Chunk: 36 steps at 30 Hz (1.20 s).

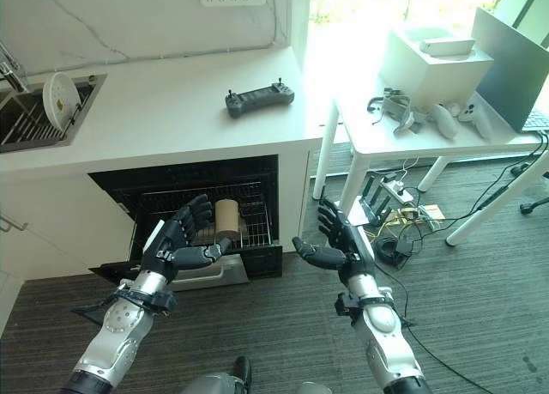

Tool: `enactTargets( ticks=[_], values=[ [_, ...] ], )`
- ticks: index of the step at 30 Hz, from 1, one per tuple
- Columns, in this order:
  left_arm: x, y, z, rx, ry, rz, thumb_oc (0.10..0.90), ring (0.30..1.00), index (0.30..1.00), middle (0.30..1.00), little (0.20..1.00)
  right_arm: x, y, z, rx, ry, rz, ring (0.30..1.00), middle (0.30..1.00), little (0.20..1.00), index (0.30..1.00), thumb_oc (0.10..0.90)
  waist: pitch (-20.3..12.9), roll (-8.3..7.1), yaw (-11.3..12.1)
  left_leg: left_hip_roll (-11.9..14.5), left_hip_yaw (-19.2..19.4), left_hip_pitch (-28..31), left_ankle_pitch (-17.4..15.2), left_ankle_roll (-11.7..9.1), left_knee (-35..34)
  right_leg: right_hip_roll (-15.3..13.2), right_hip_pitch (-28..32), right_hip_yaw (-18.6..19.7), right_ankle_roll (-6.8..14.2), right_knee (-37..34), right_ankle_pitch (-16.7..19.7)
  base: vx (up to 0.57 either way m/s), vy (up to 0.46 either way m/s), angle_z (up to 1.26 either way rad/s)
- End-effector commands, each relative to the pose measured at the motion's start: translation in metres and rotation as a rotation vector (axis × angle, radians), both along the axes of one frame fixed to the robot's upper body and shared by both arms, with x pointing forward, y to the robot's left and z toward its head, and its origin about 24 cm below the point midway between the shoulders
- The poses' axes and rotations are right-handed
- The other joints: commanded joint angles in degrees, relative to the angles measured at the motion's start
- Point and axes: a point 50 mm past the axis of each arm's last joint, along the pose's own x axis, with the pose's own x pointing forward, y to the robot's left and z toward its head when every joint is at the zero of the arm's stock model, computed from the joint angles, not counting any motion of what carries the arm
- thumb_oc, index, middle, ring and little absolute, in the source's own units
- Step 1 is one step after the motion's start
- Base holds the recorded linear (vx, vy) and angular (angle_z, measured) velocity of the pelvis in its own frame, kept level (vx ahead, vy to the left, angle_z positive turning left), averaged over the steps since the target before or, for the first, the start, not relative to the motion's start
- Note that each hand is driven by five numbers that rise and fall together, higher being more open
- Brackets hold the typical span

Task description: Place the dishes in the dishwasher.

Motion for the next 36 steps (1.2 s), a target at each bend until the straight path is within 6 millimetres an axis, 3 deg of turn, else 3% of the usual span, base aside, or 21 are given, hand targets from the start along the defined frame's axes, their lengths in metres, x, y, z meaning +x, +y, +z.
enactTargets(
  ticks=[1,3,5,7,8,10,11,13,15,17,20,22,31,34,36],
  values=[
    [0.015,-0.003,0.071,-0.088,-0.379,0.007,0.8,0.9,0.9,0.9,0.9,0.026,0.01,0.082,-0.051,-0.43,0.011,0.9,0.9,0.9,0.9,0.8,1.1,1.53,-0.9,7.4,-5.8,-1.1,-7.5,-4.2,8.0,4.2,-1.3,1.8,-2.3,-1.3,1.0,0.14,0.663,0.0],
    [0.015,0.001,0.072,-0.095,-0.383,0.012,0.8,0.9,0.9,0.9,0.9,0.025,0.007,0.085,-0.05,-0.439,-0.018,0.9,0.9,0.9,0.9,0.8,0.9,2.15,-1.2,10.0,-8.2,-1.9,-6.7,-5.4,8.0,3.0,-1.1,2.7,-1.6,-1.3,0.9,0.14,0.587,-0.03],
    [0.017,0.002,0.074,-0.08,-0.401,-0.001,0.8,0.9,0.9,0.9,0.9,0.022,-0.004,0.087,-0.036,-0.449,-0.07,0.9,0.9,0.9,0.9,0.8,1.0,2.8,-2.4,11.9,-6.0,-1.2,-7.1,-5.6,8.0,0.3,-0.5,2.0,-0.4,-1.3,1.2,0.18,0.741,-0.11],
    [0.019,-0.001,0.076,-0.042,-0.401,-0.002,0.8,0.9,0.9,0.9,0.9,0.02,-0.012,0.085,0.018,-0.431,-0.104,0.9,0.9,0.9,0.9,0.8,0.7,2.63,-2.6,9.5,-4.8,-0.4,-8.2,-4.7,8.0,-3.1,-0.6,2.1,1.7,-1.3,2.7,0.2,0.778,0.16],
    [0.018,-0.001,0.079,-0.025,-0.411,0.009,0.8,0.9,0.9,0.9,0.9,0.017,-0.014,0.082,0.02,-0.435,-0.121,0.9,0.9,0.9,0.9,0.8,0.4,2.47,-2.1,6.8,-4.5,0.2,-9.4,-3.0,8.0,-5.9,-1.1,1.8,2.3,-1.3,4.9,0.17,0.704,0.35],
    [0.016,0.005,0.084,0.013,-0.431,0.051,0.8,0.9,0.9,0.9,0.9,0.016,-0.008,0.082,0.017,-0.444,-0.108,0.9,0.9,0.9,0.9,0.8,0.1,3.47,-1.0,5.1,-3.1,0.6,-10.9,-0.8,8.0,-7.1,-1.8,-1.3,2.0,-1.0,9.3,0.12,0.644,0.26],
    [0.014,0.01,0.086,0.032,-0.443,0.08,0.8,0.9,0.9,0.9,0.9,0.017,-0.006,0.083,0.022,-0.448,-0.097,0.9,0.9,0.9,0.9,0.8,0.0,3.98,-0.4,5.1,-2.0,0.5,-11.3,-0.2,8.0,-6.7,-2.8,-2.8,1.8,1.7,9.3,0.06,0.535,-0.32],
    [0.01,0.021,0.093,0.059,-0.481,0.111,0.8,0.9,0.9,0.9,0.9,0.017,-0.011,0.088,0.029,-0.455,-0.095,0.9,0.9,0.9,0.9,0.8,-0.6,3.71,-0.1,4.5,-0.8,-0.4,-12.3,0.6,8.0,0.3,-4.0,-3.9,1.4,2.9,5.2,0.02,0.291,-0.52],
    [0.009,0.027,0.101,0.074,-0.523,0.137,0.8,0.9,0.9,0.9,0.9,0.017,-0.013,0.089,0.018,-0.453,-0.085,0.9,0.9,0.9,0.9,0.8,-0.8,2.72,-0.5,3.1,-0.8,-1.1,-12.6,0.5,8.0,7.2,-4.5,-4.1,0.3,1.1,3.9,0.02,0.117,0.11],
    [0.006,0.03,0.104,0.088,-0.562,0.161,0.8,0.9,0.9,0.9,0.9,0.018,-0.014,0.088,0.014,-0.459,-0.079,0.9,0.9,0.9,0.9,0.8,-0.7,2.0,-0.5,1.7,-1.2,-1.3,-12.5,0.4,8.0,10.8,-4.8,-4.1,-0.7,-0.5,3.8,0.01,0.066,0.4],
    [0.006,0.028,0.108,0.104,-0.598,0.171,0.8,0.9,0.9,0.9,0.9,0.017,-0.02,0.088,0.025,-0.476,-0.091,0.9,0.9,0.9,0.9,0.8,-0.5,1.43,-0.9,-0.1,-2.3,-1.4,-12.1,0.5,8.0,11.9,-5.1,-2.2,-2.4,-1.3,1.8,-0.01,-0.001,0.78],
    [0.007,0.027,0.109,0.103,-0.624,0.174,0.8,0.9,0.9,0.9,0.9,0.019,-0.023,0.091,0.033,-0.484,-0.098,0.9,0.9,0.9,0.9,0.8,-0.7,1.23,-0.7,-0.7,-1.6,-0.9,-11.7,0.3,8.0,11.0,-5.0,-2.6,-3.3,-1.3,1.0,0.0,-0.022,0.24],
    [-0.003,0.036,0.121,0.139,-0.711,0.223,0.8,0.9,0.9,0.9,0.9,0.019,-0.019,0.097,0.043,-0.519,-0.126,0.9,0.9,0.9,0.9,0.8,-2.4,1.28,-0.9,-2.9,-0.7,2.6,-13.2,0.5,8.0,9.9,-4.1,1.0,-2.6,-1.3,0.5,0.03,0.044,0.09],
    [-0.003,0.033,0.124,0.144,-0.712,0.193,0.8,0.9,0.9,0.9,0.9,0.017,-0.023,0.098,0.042,-0.528,-0.156,0.9,0.9,0.9,0.9,0.8,-2.1,0.62,-1.2,-0.7,1.8,3.3,-12.6,-0.8,8.0,8.8,-3.6,0.2,-3.0,-1.3,0.3,0.01,0.122,0.25],
    [-0.004,0.034,0.122,0.148,-0.698,0.201,0.8,0.9,0.9,0.9,0.9,0.018,-0.02,0.098,0.037,-0.522,-0.148,0.9,0.9,0.9,0.9,0.8,-1.8,0.96,-0.9,0.5,-2.2,2.7,-12.3,-1.6,8.0,9.2,-3.1,1.6,-2.9,-1.3,0.1,0.06,0.301,0.39]
  ],
)
